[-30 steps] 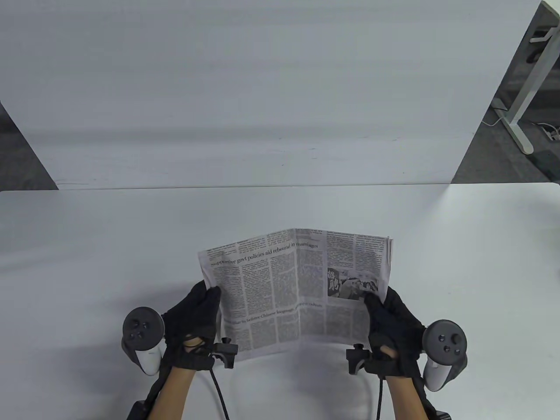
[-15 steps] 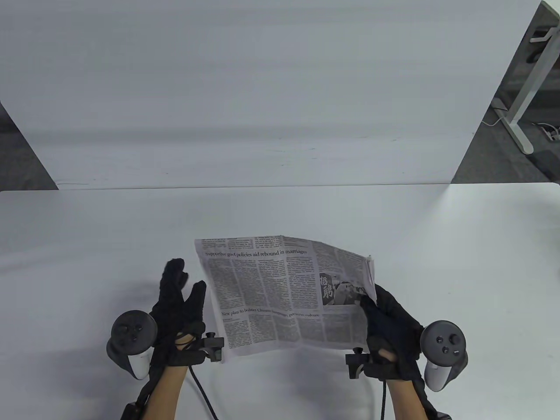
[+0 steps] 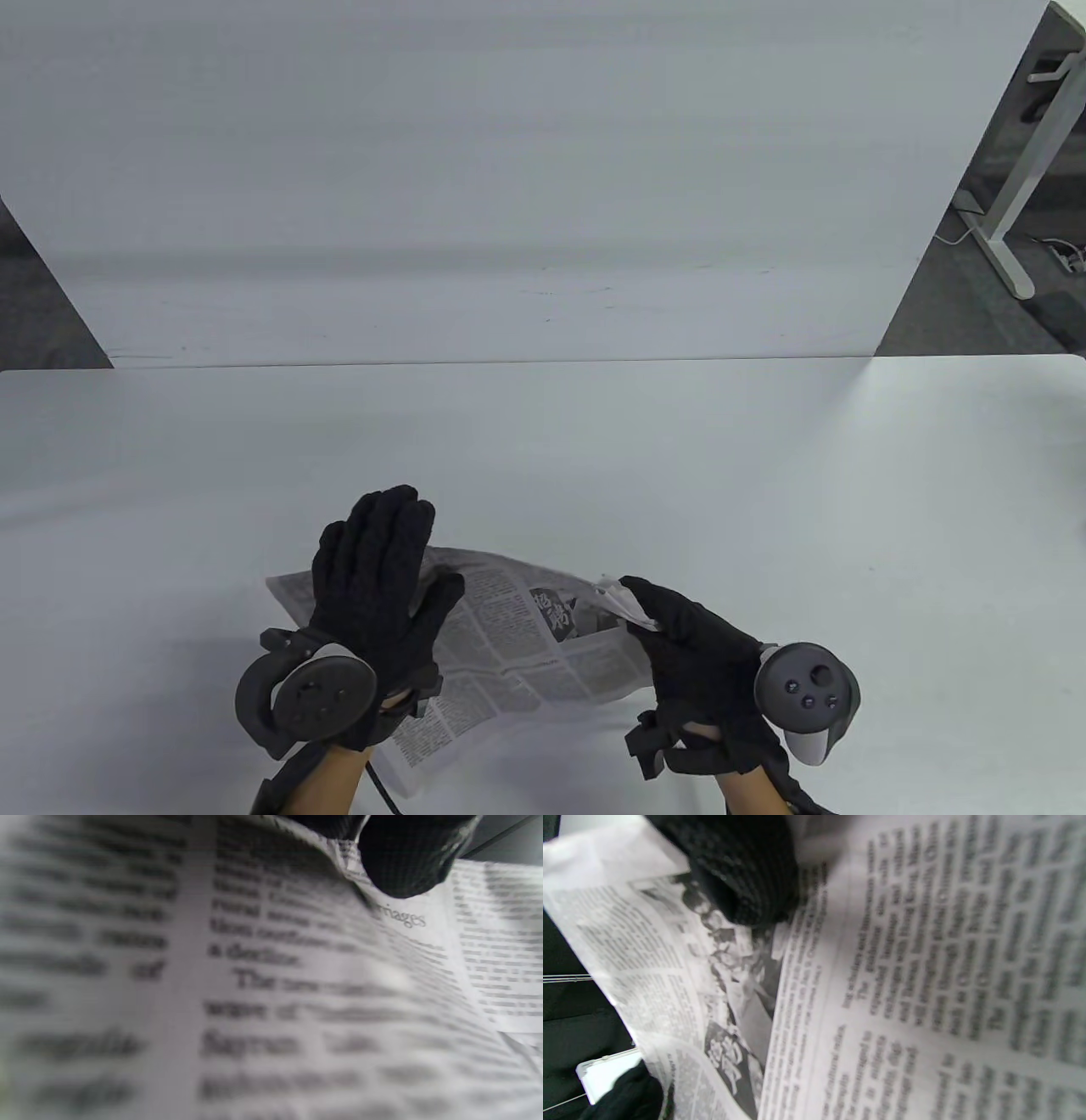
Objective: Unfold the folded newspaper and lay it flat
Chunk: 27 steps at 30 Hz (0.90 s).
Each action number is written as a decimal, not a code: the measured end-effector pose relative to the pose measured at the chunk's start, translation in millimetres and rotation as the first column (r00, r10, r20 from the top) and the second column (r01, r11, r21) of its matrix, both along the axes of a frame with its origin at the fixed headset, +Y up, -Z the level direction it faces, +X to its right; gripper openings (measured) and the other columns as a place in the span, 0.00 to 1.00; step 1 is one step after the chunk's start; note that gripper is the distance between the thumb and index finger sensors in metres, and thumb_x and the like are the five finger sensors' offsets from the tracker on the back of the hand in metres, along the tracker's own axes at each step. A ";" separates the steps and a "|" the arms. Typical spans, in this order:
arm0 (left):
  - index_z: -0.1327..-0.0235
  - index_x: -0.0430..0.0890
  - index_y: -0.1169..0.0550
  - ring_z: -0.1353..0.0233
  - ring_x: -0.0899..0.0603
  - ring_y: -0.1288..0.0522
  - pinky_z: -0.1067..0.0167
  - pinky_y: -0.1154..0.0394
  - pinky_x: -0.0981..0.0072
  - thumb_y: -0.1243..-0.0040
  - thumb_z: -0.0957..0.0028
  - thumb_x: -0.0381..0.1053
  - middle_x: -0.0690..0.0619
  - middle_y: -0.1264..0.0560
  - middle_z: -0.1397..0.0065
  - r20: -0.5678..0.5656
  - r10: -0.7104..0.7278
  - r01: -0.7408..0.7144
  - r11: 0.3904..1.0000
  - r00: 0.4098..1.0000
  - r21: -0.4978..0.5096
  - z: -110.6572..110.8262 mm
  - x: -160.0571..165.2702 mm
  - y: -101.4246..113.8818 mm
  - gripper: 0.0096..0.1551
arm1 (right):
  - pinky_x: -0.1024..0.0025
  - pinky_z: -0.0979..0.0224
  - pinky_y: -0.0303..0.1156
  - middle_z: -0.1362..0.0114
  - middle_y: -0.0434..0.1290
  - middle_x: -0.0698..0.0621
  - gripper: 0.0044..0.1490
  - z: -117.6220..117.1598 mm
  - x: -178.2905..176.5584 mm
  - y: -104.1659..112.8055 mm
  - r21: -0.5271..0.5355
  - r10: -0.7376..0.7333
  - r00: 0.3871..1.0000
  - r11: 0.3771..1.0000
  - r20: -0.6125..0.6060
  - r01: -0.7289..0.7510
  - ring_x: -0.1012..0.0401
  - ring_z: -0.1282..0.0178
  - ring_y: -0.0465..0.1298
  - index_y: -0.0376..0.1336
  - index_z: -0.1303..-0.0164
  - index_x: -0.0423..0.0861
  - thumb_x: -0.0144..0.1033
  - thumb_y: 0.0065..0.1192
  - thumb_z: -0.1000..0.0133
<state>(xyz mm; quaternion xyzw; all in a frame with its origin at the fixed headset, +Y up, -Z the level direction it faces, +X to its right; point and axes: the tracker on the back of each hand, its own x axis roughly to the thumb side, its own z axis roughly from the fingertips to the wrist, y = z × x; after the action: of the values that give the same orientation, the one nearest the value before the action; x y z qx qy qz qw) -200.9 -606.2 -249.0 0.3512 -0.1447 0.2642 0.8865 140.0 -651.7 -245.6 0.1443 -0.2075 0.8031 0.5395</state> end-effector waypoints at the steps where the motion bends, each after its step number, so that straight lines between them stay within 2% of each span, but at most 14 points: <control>1: 0.30 0.50 0.24 0.27 0.29 0.24 0.27 0.39 0.29 0.34 0.48 0.57 0.45 0.20 0.32 -0.007 0.003 -0.003 1.000 1.000 0.011 -0.1 -0.6 0.2 0.32 | 0.43 0.33 0.75 0.44 0.88 0.46 0.23 -0.5 -0.2 0.3 -0.004 0.007 1.000 1.000 -0.003 -0.007 0.46 0.52 0.89 0.78 0.46 0.52 0.32 0.74 0.52; 5: 0.45 0.51 0.15 0.40 0.34 0.14 0.33 0.29 0.36 0.31 0.50 0.52 0.48 0.13 0.47 -0.009 0.023 -0.023 0.999 1.000 0.028 -3.6 -2.2 -3.7 0.21 | 0.41 0.33 0.74 0.43 0.88 0.46 0.24 -1.2 0.6 0.0 0.001 0.040 0.999 0.999 0.026 -0.040 0.44 0.49 0.88 0.77 0.44 0.49 0.32 0.75 0.51; 7: 0.47 0.50 0.14 0.47 0.37 0.12 0.37 0.26 0.39 0.32 0.51 0.52 0.49 0.12 0.52 -0.032 0.023 -0.022 0.999 0.999 0.023 -6.0 -3.3 -5.5 0.20 | 0.35 0.29 0.68 0.36 0.85 0.45 0.30 -1.2 2.9 2.2 0.003 0.112 0.990 0.994 0.089 -0.112 0.41 0.40 0.84 0.73 0.37 0.47 0.34 0.74 0.51; 10: 0.48 0.50 0.14 0.53 0.39 0.10 0.41 0.23 0.42 0.32 0.51 0.52 0.49 0.11 0.55 -0.080 0.088 -0.089 0.996 0.993 -0.013 -12.1 -13.9 -13.6 0.20 | 0.28 0.27 0.60 0.23 0.74 0.41 0.43 -3.0 18.3 1.4 -0.012 0.202 0.947 0.979 0.248 -0.206 0.36 0.27 0.74 0.62 0.25 0.46 0.43 0.74 0.51; 12: 0.48 0.49 0.14 0.57 0.41 0.09 0.44 0.21 0.43 0.32 0.51 0.52 0.49 0.11 0.57 -0.097 0.174 -0.179 0.983 0.980 -0.044 -16.7 -23.1 -20.4 0.19 | 0.26 0.28 0.57 0.17 0.65 0.39 0.51 -4.7 28.6 -2.2 -0.044 0.181 0.939 0.983 0.293 -0.176 0.32 0.23 0.67 0.56 0.21 0.45 0.50 0.73 0.51; 14: 0.49 0.49 0.13 0.61 0.42 0.08 0.47 0.19 0.45 0.32 0.51 0.52 0.49 0.11 0.58 -0.131 0.275 -0.289 0.951 0.953 -0.106 -21.6 -33.4 -29.1 0.19 | 0.25 0.28 0.56 0.13 0.55 0.36 0.57 -8.7 38.9 -8.8 -0.087 0.104 0.947 0.993 0.303 -0.082 0.29 0.21 0.61 0.51 0.18 0.43 0.55 0.72 0.52; 16: 0.49 0.49 0.13 0.64 0.44 0.07 0.50 0.17 0.47 0.33 0.51 0.52 0.50 0.10 0.59 -0.192 0.377 -0.410 0.896 0.906 -0.173 -28.2 -44.3 -41.7 0.19 | 0.24 0.29 0.54 0.12 0.46 0.34 0.62 -14.1 46.2 -19.9 -0.142 -0.045 0.961 0.986 0.272 0.086 0.28 0.19 0.56 0.47 0.18 0.42 0.59 0.72 0.53; 19: 0.50 0.48 0.13 0.67 0.46 0.06 0.53 0.16 0.50 0.33 0.51 0.51 0.49 0.10 0.60 -0.243 0.493 -0.545 0.800 0.836 -0.252 -37.0 -53.9 -61.6 0.19 | 0.23 0.29 0.55 0.12 0.42 0.33 0.67 -20.2 48.6 -31.8 -0.214 -0.191 0.961 0.949 0.200 0.233 0.27 0.18 0.53 0.44 0.17 0.42 0.63 0.72 0.54; 21: 0.50 0.48 0.13 0.68 0.46 0.06 0.54 0.15 0.50 0.32 0.51 0.51 0.49 0.10 0.60 -0.257 0.545 -0.602 0.741 0.798 -0.297 -41.3 -56.5 -72.9 0.19 | 0.23 0.29 0.55 0.12 0.41 0.33 0.68 -23.2 47.2 -36.3 -0.251 -0.244 0.959 0.928 0.146 0.274 0.26 0.18 0.53 0.43 0.17 0.41 0.66 0.72 0.54; 23: 0.50 0.48 0.13 0.69 0.47 0.06 0.55 0.15 0.51 0.33 0.51 0.51 0.49 0.10 0.60 -0.287 0.607 -0.671 0.656 0.741 -0.345 -45.7 -58.2 -86.2 0.19 | 0.22 0.30 0.56 0.12 0.41 0.32 0.70 -26.4 44.0 -39.9 -0.296 -0.284 0.955 0.908 0.087 0.296 0.26 0.19 0.53 0.42 0.17 0.41 0.65 0.73 0.54; 27: 0.50 0.48 0.13 0.70 0.47 0.06 0.55 0.15 0.51 0.33 0.51 0.51 0.49 0.10 0.60 -0.303 0.667 -0.727 0.565 0.681 -0.390 -49.3 -55.3 -99.7 0.19 | 0.28 0.29 0.62 0.13 0.45 0.32 0.70 -33.0 39.0 -52.2 -0.410 -0.307 0.951 0.865 0.026 0.290 0.29 0.20 0.60 0.42 0.17 0.39 0.64 0.74 0.54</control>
<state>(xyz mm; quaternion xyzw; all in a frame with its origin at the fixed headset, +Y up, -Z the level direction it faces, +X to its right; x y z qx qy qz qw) -256.2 -705.9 -298.3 0.1630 0.1302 0.5981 0.7738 179.0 -703.9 -278.6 0.0104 -0.0437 0.7325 0.6792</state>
